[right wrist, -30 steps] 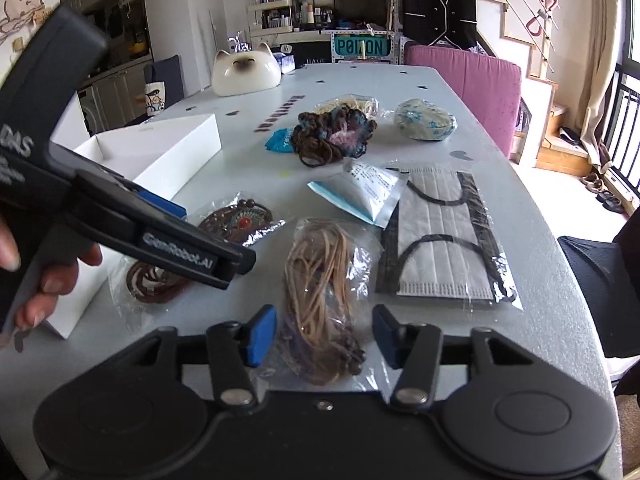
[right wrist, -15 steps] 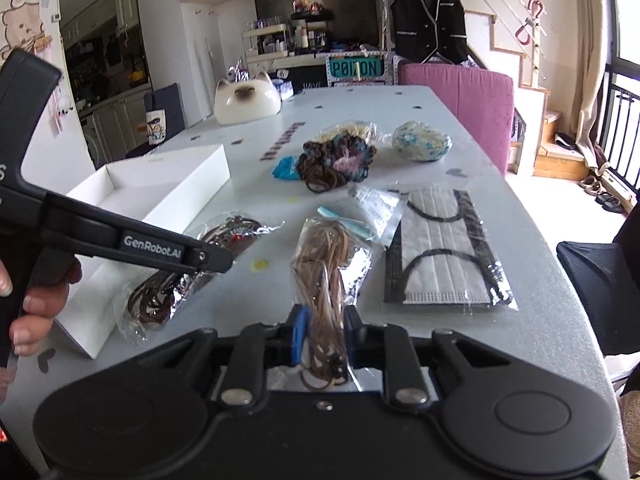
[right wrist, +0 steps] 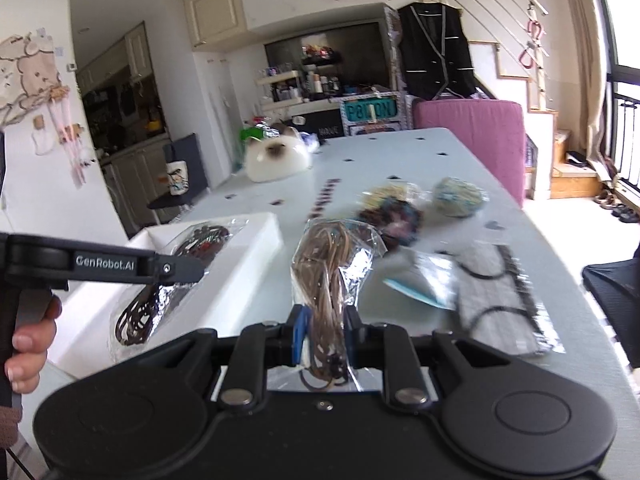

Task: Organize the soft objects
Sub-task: 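Carry both cord bags over the white tray with both tools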

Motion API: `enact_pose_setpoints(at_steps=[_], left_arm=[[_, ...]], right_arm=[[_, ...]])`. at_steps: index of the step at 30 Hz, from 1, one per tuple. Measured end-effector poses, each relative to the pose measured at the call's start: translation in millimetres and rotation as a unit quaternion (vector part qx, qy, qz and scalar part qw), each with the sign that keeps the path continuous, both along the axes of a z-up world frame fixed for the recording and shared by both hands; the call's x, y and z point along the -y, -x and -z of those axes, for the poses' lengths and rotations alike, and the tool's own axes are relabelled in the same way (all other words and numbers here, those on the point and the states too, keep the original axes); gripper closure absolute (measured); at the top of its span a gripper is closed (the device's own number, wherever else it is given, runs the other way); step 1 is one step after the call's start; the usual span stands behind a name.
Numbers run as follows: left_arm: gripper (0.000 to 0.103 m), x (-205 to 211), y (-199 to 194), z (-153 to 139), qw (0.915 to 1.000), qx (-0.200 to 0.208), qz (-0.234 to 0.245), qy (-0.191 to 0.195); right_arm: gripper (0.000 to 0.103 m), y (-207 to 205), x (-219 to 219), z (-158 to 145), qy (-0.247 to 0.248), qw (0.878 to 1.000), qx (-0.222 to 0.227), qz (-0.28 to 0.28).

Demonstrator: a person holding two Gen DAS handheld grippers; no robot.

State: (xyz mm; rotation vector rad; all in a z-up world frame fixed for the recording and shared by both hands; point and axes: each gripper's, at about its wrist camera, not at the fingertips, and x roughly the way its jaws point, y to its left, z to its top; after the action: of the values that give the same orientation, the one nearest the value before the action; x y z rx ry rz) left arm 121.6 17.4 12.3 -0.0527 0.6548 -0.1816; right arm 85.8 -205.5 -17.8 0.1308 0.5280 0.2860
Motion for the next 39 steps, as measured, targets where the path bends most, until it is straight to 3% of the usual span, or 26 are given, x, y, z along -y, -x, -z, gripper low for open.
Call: enact_pose_setpoints(at_steps=[7,14,19,28,31,32,34,37,39], left_arm=[[0.064,-59.8,6.0,-4.6,0.9989,0.003,-0.038,-0.027],[0.063,-112.8,0.6,18.3,0.9948,-0.03,-0.081,-0.054],[0.063,-135.8,-1.9,35.5,0.9916,-0.048,-0.105,-0.06],[0.061,-156.1,1.6,43.6,0.9894,-0.041,-0.12,-0.07],[0.042,-162.4,4.7,43.6,0.9897,-0.032,-0.127,-0.058],[0.041,-164.0,6.2,42.7,0.99,-0.029,-0.129,-0.05],[0.041,-167.5,10.0,40.3,0.9914,-0.025,-0.123,-0.036],[0.043,-166.3,12.1,38.5,0.9923,-0.031,-0.114,-0.035],[0.049,-164.0,11.8,39.0,0.9933,-0.036,-0.105,-0.033]], right_arm=[[0.082,-7.8,-53.9,-10.1,-0.037,0.999,-0.004,-0.037],[0.082,-15.7,-121.5,-6.4,-0.051,0.994,-0.032,-0.088],[0.082,-25.9,-158.1,3.9,-0.061,0.99,-0.067,-0.107],[0.081,-37.4,-197.0,18.6,-0.066,0.985,-0.108,-0.12],[0.068,-39.7,-203.5,23.4,-0.085,0.981,-0.12,-0.129],[0.058,-40.2,-203.8,25.0,-0.1,0.978,-0.124,-0.132],[0.055,-40.4,-204.1,27.9,-0.116,0.974,-0.136,-0.142],[0.057,-37.5,-203.2,26.6,-0.102,0.975,-0.131,-0.144],[0.067,-35.8,-202.0,25.3,-0.094,0.977,-0.126,-0.144]])
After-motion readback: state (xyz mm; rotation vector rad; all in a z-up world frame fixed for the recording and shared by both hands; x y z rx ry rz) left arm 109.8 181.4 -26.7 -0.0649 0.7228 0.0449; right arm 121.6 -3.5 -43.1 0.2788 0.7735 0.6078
